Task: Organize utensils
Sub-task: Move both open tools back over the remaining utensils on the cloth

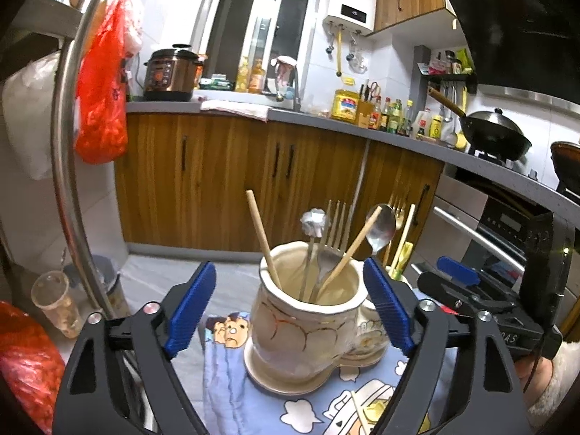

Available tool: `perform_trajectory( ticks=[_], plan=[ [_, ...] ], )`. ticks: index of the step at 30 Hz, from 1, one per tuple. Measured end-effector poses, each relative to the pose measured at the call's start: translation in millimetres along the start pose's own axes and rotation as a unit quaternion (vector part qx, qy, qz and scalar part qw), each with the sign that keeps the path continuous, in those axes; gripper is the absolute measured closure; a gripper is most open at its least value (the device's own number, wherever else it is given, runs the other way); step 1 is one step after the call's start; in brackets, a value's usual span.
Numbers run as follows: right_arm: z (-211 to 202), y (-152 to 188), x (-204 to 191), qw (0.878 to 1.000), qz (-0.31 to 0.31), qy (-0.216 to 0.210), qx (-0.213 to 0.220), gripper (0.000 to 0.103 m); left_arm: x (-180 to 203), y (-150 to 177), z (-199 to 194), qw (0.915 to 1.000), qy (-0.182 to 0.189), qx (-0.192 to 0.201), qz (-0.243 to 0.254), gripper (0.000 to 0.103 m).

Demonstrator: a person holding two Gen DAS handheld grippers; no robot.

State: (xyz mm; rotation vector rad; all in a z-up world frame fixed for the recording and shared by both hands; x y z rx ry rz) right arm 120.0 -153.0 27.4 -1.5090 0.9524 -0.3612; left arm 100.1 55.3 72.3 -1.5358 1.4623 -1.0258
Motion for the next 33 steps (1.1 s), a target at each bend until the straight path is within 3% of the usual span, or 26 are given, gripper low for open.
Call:
perform_trajectory(
  ticks=[7,12,22,28,33],
  plan=[
    [-26.2,-15.0,-7.4,0.999,-0.002,0.049,0.018,0.005,-3.9,-17.2,-27.1,0.9985,-0.047,0.028,-0.001,0.006],
    [-56.3,-14.4,-30.5,0.998,-0.026,0.055,0.027,0.005,3.4,-20.9,-47.7,0.998,-0.062,0.004,0.012,0.005],
    [-77.5,25.3,-36.0,0.995,-0.022,0.078,-0.054,0.005,18.2,2.9,-80.5,0.9976,-0.061,-0.028,0.018,0.005],
    [-71.8,48.8,-17.1,0.99,0.013,0.092,-0.104,0.005,19.4,37.7,-70.5,0.9957,-0.071,-0.058,0.011,0.005],
    [-65.7,64.2,-15.7,0.987,-0.004,0.096,-0.133,0.005,19.4,66.4,-52.0,0.9926,-0.077,-0.092,0.019,0.005]
  ],
)
Point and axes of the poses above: each gripper's, at about its wrist camera, not at the fingertips, and z roughly the way its jaws point, x to its right, y to its underside, the point moved 3 cm from there along z, roughly the way its jaws point, and after that the axes turned 15 degrees about -y, right-handed, at the moved point
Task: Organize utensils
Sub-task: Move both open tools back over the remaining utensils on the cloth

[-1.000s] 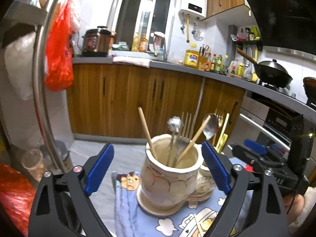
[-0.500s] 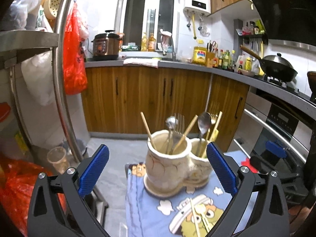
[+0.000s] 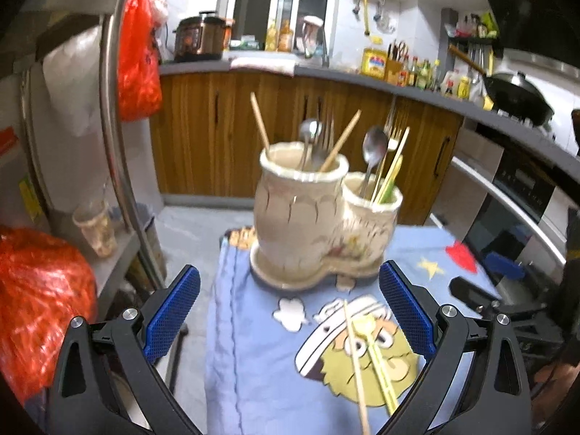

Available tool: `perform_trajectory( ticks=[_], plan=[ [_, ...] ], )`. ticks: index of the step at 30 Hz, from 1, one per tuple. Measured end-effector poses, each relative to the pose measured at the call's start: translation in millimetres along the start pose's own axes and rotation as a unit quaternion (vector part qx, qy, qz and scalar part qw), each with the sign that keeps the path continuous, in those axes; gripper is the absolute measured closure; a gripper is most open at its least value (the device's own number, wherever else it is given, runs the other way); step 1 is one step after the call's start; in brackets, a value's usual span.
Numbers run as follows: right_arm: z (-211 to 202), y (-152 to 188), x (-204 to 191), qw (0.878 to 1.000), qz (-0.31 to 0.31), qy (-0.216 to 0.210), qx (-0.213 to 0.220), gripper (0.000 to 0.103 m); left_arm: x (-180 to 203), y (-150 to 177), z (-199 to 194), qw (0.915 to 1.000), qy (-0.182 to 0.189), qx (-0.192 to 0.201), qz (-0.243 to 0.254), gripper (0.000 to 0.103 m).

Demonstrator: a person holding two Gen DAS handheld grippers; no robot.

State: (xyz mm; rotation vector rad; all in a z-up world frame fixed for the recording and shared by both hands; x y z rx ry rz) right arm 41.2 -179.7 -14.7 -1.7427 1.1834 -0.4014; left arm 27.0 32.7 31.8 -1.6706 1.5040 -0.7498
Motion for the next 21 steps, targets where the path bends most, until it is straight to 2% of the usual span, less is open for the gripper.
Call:
perform_trajectory(
  ticks=[9,16,21],
  plan=[
    [24.8,21.7,-11.8,0.997,-0.031,-0.024,-0.074,0.005,11.3,28.2,28.7,0.9974,0.013,-0.04,0.059,0.005],
    [46.9,35.5,-21.3,0.99,-0.022,-0.054,-0.127,0.008,6.6,34.3,38.8,0.9956,0.021,-0.07,0.059,0.005],
    [57.3,44.8,-34.3,0.984,-0.022,-0.075,-0.16,0.03,1.4,35.6,41.9,0.9952,0.015,-0.077,0.058,0.005]
  ],
)
Point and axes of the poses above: each gripper's, at about its wrist camera, not at the fingertips, and z roughly the way its jaws point, x to its right, y to its underside, the point moved 3 cm from there along z, roughly the way its jaws point, and after that the axes turned 15 degrees about -y, right-handed, at the moved point
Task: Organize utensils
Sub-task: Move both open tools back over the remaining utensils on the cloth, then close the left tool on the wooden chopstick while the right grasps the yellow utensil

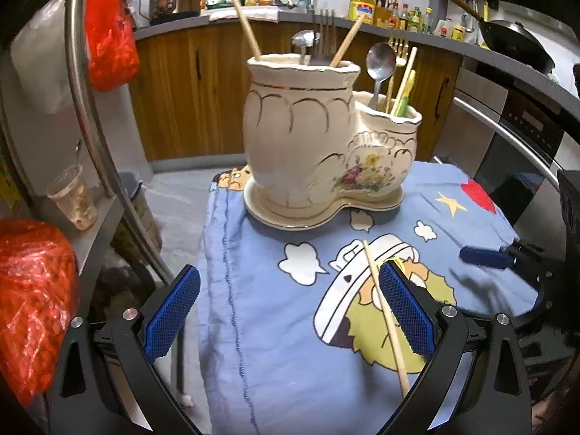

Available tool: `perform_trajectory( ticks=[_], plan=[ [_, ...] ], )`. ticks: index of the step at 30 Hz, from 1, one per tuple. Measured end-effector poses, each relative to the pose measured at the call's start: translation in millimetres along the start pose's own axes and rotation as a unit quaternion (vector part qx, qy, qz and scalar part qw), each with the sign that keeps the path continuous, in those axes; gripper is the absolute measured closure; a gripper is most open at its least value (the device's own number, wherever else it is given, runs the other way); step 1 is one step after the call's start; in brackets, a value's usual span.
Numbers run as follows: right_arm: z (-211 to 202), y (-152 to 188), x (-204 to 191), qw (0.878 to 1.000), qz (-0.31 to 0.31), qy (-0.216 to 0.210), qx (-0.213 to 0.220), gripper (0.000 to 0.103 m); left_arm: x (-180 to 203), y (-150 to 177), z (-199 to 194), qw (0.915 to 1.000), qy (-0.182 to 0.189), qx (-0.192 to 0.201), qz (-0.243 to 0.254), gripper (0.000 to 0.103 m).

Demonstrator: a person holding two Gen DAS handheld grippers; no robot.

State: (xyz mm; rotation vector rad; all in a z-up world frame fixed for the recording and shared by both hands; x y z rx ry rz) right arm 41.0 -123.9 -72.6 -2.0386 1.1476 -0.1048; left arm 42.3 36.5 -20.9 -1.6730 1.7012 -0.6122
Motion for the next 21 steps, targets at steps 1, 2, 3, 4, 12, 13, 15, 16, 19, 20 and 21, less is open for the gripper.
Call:
perform_trajectory(
  ticks=[1,2,3,4,12,13,15,16,19,20,21],
  plan=[
    [2.8,0.6,-3.7,1.0,-0.002,-0.004,-0.006,0.033,-2.1,0.4,0.5,1.0,0.002,-0.003,-0.005,0.005],
    [6.0,1.1,-7.4,1.0,-0.005,-0.005,-0.011,0.04,-3.7,0.8,0.8,0.9999,0.006,-0.006,-0.009,0.005],
    [8.9,1.7,-10.1,1.0,-0.008,-0.003,-0.016,0.048,-5.1,1.0,1.0,0.9999,0.008,-0.007,-0.012,0.005],
    [12.3,2.6,-12.3,1.0,-0.01,-0.002,-0.022,0.052,-5.7,1.1,1.1,0.9998,0.009,-0.009,-0.014,0.005],
    [26.4,3.8,-18.5,0.999,-0.02,0.016,-0.044,0.07,-4.1,3.3,0.7,0.9998,0.011,-0.012,-0.01,0.005],
    [27.2,3.0,-19.0,0.999,-0.024,0.02,-0.044,0.072,-3.3,3.5,0.8,0.9998,0.01,-0.012,-0.007,0.005],
    [27.1,1.7,-17.2,0.999,-0.018,0.015,-0.042,0.086,-2.1,3.8,1.6,0.9998,0.011,-0.013,-0.005,0.005],
    [26.7,1.0,-15.3,0.999,-0.012,0.013,-0.042,0.088,-1.4,4.1,2.4,0.9998,0.012,-0.015,-0.004,0.005],
    [22.2,0.8,-5.0,0.999,0.015,-0.009,-0.041,0.093,2.9,5.6,4.4,0.9996,0.019,-0.021,0.0,0.005],
    [20.3,0.9,-1.4,0.999,0.026,-0.016,-0.039,0.093,5.5,6.4,5.0,0.9994,0.022,-0.024,0.004,0.005],
    [16.5,0.6,4.5,0.998,0.042,-0.025,-0.035,0.093,8.4,7.3,5.3,0.9993,0.027,-0.026,0.007,0.005]
  ],
)
Point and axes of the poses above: each gripper's, at about its wrist camera, not at the fingertips, and z roughly the way its jaws point, x to its right, y to its underside, the point moved 3 cm from there along z, roughly the way its jaws point, and after that the axes turned 15 degrees about -y, right-handed, at the moved point
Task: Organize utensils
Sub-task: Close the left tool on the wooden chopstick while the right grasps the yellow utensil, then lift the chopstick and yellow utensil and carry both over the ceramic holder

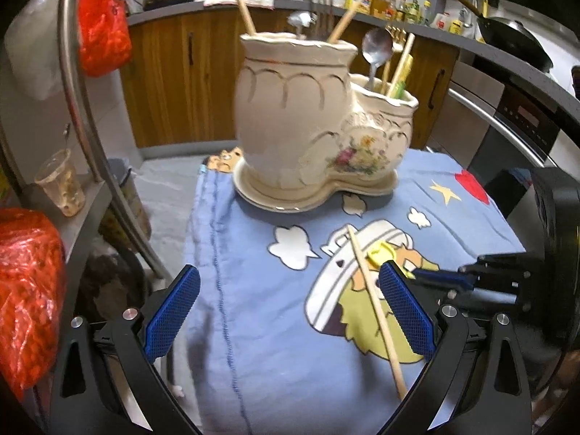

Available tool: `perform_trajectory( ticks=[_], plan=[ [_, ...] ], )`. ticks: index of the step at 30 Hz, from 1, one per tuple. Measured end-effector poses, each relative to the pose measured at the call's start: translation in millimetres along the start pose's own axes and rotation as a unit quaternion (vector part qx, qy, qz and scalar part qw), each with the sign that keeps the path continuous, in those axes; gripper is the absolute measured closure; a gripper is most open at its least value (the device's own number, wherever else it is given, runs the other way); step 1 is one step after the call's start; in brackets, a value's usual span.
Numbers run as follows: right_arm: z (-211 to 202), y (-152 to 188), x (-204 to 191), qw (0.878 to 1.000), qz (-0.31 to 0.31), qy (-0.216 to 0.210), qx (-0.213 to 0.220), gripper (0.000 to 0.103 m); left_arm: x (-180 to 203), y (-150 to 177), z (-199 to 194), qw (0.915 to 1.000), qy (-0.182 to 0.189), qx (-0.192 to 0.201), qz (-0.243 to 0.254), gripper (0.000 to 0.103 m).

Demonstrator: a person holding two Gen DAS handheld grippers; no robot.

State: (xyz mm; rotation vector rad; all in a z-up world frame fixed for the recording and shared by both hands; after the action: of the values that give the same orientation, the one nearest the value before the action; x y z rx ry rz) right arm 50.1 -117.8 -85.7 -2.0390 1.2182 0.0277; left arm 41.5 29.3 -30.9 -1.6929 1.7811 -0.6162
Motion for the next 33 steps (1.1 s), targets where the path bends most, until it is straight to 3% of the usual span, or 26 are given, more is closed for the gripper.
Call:
perform_trajectory(
  ticks=[6,9,17,19,25,27,28,29,33],
  plan=[
    [-27.4,-3.8,25.9,0.998,0.048,-0.016,0.036,0.093,26.3,7.9,5.5,0.9969,0.058,-0.037,0.036,0.005],
    [-33.5,-4.0,31.2,0.997,0.055,-0.018,0.042,0.093,41.6,14.0,10.8,0.9945,0.06,-0.053,0.067,0.008],
    [-37.9,-5.0,25.8,0.998,0.03,-0.016,0.045,0.093,73.4,25.5,11.0,0.9877,0.052,-0.064,0.133,0.055],
    [-39.9,-4.0,25.8,0.998,0.029,-0.017,0.046,0.093,78.2,26.5,10.9,0.9867,0.046,-0.063,0.143,0.062],
    [-42.5,-4.8,26.0,0.998,0.031,-0.021,0.052,0.093,86.3,22.6,17.1,0.9881,0.022,-0.054,0.143,0.068],
    [-42.8,-4.3,25.5,0.998,0.03,-0.022,0.052,0.093,86.0,19.9,19.6,0.9882,0.017,-0.051,0.144,0.08],
    [-43.1,-4.2,25.3,0.998,0.03,-0.023,0.052,0.093,86.7,19.2,20.5,0.9879,0.013,-0.048,0.147,0.091],
    [-43.1,-4.1,25.1,0.998,0.03,-0.024,0.052,0.093,86.9,19.0,21.5,0.9877,0.008,-0.044,0.15,0.095],
    [-44.5,-4.5,26.0,0.998,0.032,-0.024,0.057,0.093,89.3,18.1,23.7,0.9874,0.01,-0.04,0.153,0.097]
  ],
)
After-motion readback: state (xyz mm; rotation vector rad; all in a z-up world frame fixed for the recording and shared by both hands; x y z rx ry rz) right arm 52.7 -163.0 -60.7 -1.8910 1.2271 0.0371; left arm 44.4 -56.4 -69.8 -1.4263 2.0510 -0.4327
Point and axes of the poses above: each gripper's, at about its wrist camera, not at the fingertips, and z roughly the way its jaws point, x to its right, y to its underside, the point moved 3 cm from there along z, roughly the way its jaws point, and after that the axes turned 15 degrees about -y, right-handed, at the moved point
